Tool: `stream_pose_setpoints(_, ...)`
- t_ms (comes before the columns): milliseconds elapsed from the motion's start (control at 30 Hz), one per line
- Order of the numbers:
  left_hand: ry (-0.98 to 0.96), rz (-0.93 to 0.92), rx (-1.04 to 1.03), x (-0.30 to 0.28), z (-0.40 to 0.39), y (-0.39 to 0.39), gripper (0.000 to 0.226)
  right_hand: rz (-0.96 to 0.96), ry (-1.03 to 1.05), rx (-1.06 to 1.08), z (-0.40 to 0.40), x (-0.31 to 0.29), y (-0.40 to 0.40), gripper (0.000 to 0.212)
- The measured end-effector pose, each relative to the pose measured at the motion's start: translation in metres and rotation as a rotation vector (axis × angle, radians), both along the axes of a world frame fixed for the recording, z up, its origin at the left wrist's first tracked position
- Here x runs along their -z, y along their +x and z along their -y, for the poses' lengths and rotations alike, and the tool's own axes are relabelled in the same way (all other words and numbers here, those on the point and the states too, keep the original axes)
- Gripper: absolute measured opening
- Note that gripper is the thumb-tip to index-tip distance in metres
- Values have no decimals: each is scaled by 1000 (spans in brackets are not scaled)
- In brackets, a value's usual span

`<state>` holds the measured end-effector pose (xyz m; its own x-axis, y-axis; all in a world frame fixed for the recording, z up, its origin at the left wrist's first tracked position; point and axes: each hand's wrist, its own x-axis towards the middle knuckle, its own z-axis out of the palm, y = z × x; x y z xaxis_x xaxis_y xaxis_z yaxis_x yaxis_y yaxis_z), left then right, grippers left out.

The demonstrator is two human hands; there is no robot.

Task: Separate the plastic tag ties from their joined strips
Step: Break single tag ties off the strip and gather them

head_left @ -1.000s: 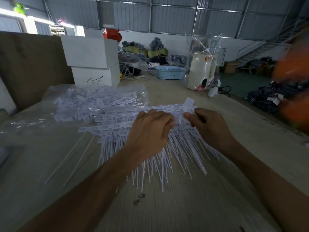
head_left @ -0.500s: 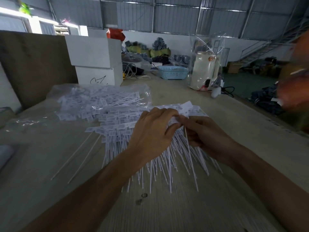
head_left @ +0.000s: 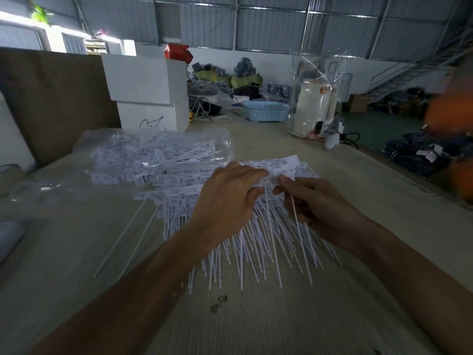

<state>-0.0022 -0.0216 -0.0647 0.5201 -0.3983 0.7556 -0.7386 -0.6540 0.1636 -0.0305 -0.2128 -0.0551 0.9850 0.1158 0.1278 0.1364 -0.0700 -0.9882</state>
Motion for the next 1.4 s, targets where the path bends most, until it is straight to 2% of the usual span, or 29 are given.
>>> stream_pose_setpoints(133, -48, -11, -17, -3, 2, -5, 28, 61, -6, 25, -2, 1, 0, 28)
stream_pose_setpoints(233, -19, 38, 8, -4, 2, -4, 24, 153, -86, 53, -3, 2, -1, 30)
stream_pose_setpoints(333, 21, -10, 47, -1, 0, 1, 25, 331, -257, 126, -2, 2, -1, 33)
stream_pose_setpoints(467, 7, -168, 101, 1, -5, 13, 25, 567, -629, 210, -4, 0, -2, 40)
stream_pose_setpoints(533, -27, -194, 129, -2, -7, 13, 23, 558, -606, 203, -4, 1, -1, 39)
stream_pose_setpoints(667, 16, -91, 137, -13, -15, 8, 21, 366, -416, 122, -5, 2, -2, 45)
stream_pose_setpoints(800, 323, 267, -25, -28, -19, -1, 25, 137, -243, 65, -9, 3, -1, 42)
stream_pose_setpoints(900, 457, 441, -99, -36, -17, -12, 25, 121, -163, -55, -8, -1, -3, 40)
stream_pose_setpoints(967, 489, 490, -119, -39, -17, -18, 27, 155, -229, -102, -3, -4, -5, 43)
stream_pose_setpoints(1033, 514, 507, -140, -41, -14, -23, 33, 249, -368, -50, 1, -5, -6, 44)
stream_pose_setpoints(1133, 511, 525, -141, -41, -15, -22, 33, 520, -714, 241, 12, -11, -1, 31)
stream_pose_setpoints(1167, 484, 530, -123, -41, -18, -19, 31, 560, -750, 365, 21, -15, 2, 26)
stream_pose_setpoints(1200, 439, 530, -102, -41, -21, -15, 28, 559, -696, 475, 31, -19, 5, 22)
stream_pose_setpoints(1267, 308, 495, -80, -40, -24, -7, 26, 496, -413, 560, 51, -25, 9, 28)
stream_pose_setpoints(1333, 161, 406, -47, -36, -23, -4, 25, 378, -142, 439, 57, -23, 8, 30)
stream_pose_setpoints(1400, 75, 310, -13, -33, -18, -5, 27, 284, -49, 254, 46, -16, 8, 29)
